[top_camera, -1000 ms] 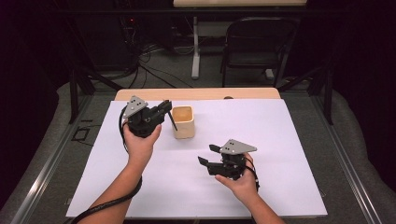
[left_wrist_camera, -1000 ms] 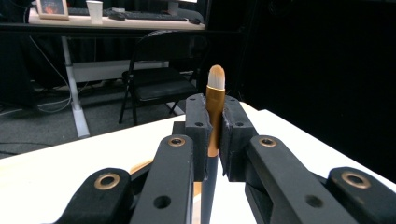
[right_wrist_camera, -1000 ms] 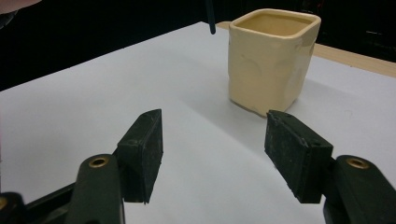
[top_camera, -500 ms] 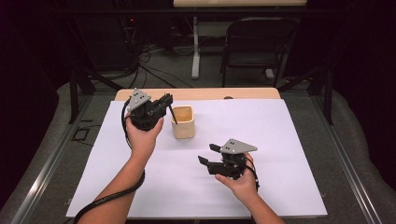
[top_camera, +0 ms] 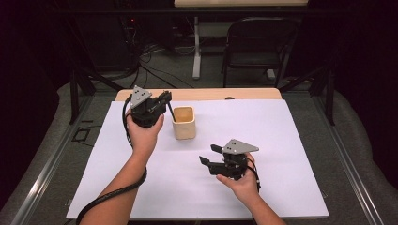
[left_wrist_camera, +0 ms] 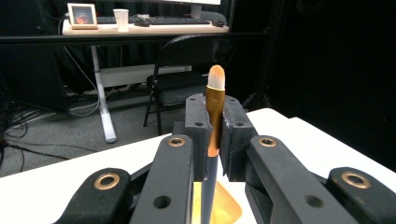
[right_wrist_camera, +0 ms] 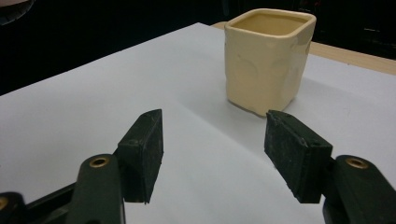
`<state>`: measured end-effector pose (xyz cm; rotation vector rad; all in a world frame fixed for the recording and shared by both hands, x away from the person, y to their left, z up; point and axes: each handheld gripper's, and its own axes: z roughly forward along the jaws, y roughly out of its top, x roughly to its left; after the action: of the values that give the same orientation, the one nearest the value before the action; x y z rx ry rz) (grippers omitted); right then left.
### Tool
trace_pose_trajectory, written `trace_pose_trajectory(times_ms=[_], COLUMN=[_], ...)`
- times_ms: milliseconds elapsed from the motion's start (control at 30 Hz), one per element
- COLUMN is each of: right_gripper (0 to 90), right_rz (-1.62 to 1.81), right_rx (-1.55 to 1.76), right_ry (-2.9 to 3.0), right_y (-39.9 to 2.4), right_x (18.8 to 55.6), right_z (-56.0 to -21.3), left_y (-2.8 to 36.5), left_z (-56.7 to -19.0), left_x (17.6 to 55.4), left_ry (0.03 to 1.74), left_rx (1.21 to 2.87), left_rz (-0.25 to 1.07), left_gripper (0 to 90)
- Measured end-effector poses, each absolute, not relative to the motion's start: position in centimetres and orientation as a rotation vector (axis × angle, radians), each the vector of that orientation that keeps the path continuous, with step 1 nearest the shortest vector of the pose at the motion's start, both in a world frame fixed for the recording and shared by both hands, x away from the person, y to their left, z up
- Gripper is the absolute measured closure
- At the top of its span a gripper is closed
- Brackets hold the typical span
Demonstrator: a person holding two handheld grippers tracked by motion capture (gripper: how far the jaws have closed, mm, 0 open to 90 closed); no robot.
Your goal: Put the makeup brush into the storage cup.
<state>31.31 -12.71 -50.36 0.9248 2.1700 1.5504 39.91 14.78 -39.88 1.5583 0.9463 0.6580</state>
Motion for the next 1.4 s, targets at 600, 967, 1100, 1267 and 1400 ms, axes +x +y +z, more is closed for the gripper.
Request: trace_pose_trajectory(times_ms=[600, 967, 1100, 1267, 1400], right_gripper=[38.1, 38.1, 38.2, 38.2, 38.2], right_rz=[1.557, 1.559, 1.558, 1.557, 1.558], right_rx=[0.936, 0.932, 0.933, 0.934, 0.931], right_ry=[2.172, 2.176, 2.176, 2.18, 2.181], right_y=[-12.7, -12.7, -12.7, -12.6, -12.5], right_x=[31.4, 31.4, 31.4, 31.4, 31.4], right_z=[-50.5, -50.5, -50.5, -50.6, -50.6], left_y=[14.2, 13.9, 13.8, 13.7, 13.7], left_z=[-40.1, -40.5, -40.7, -41.1, -41.3], left_x=[41.0, 41.3, 41.4, 41.4, 41.5], left_ry=[0.961, 0.966, 0.965, 0.966, 0.966], left_rx=[1.564, 1.568, 1.574, 1.576, 1.577], left_rz=[0.692, 0.703, 0.707, 0.704, 0.705], left_gripper=[83.5, 83.5, 83.5, 83.4, 83.4])
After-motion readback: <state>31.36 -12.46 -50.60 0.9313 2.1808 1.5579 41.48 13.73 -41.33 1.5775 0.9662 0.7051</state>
